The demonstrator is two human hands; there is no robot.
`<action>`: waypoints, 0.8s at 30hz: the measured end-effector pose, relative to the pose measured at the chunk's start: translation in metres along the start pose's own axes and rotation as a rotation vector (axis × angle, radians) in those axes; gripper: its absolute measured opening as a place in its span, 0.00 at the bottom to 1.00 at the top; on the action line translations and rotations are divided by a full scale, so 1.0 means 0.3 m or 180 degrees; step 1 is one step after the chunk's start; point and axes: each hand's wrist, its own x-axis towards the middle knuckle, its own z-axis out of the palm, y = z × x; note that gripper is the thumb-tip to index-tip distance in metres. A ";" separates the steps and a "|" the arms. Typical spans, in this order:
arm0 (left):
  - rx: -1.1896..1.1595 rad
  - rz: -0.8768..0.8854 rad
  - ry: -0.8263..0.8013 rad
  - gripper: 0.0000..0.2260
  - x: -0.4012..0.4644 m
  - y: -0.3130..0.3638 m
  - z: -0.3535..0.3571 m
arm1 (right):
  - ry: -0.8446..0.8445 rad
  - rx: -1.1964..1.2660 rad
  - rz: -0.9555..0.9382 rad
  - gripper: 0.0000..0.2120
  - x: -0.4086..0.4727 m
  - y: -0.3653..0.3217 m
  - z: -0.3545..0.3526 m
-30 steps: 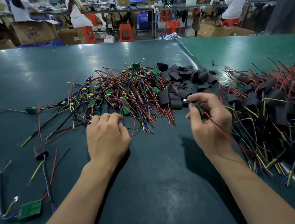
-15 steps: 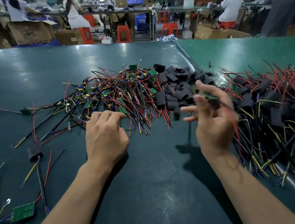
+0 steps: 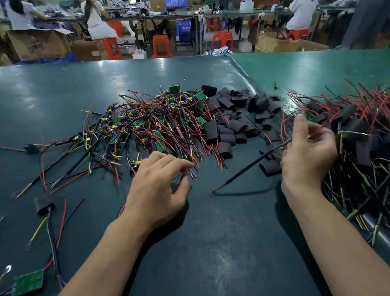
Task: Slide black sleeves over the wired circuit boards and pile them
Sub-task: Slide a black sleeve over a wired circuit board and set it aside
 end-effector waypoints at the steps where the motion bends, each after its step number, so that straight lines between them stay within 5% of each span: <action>1: -0.0046 -0.0022 -0.0018 0.09 0.000 0.000 -0.001 | -0.0152 -0.0079 0.0121 0.13 -0.004 0.001 -0.001; 5: -0.0137 -0.0065 0.0047 0.07 0.002 -0.003 -0.005 | -0.1055 -0.0052 0.0658 0.17 -0.035 0.007 0.016; 9: -0.0158 -0.0067 0.0089 0.08 0.004 0.001 -0.004 | -0.1607 -0.0314 0.0680 0.07 -0.065 0.028 0.036; 24: 0.0131 0.0115 -0.0071 0.08 -0.010 0.029 -0.022 | -0.1280 0.0047 0.0427 0.13 -0.036 0.041 0.020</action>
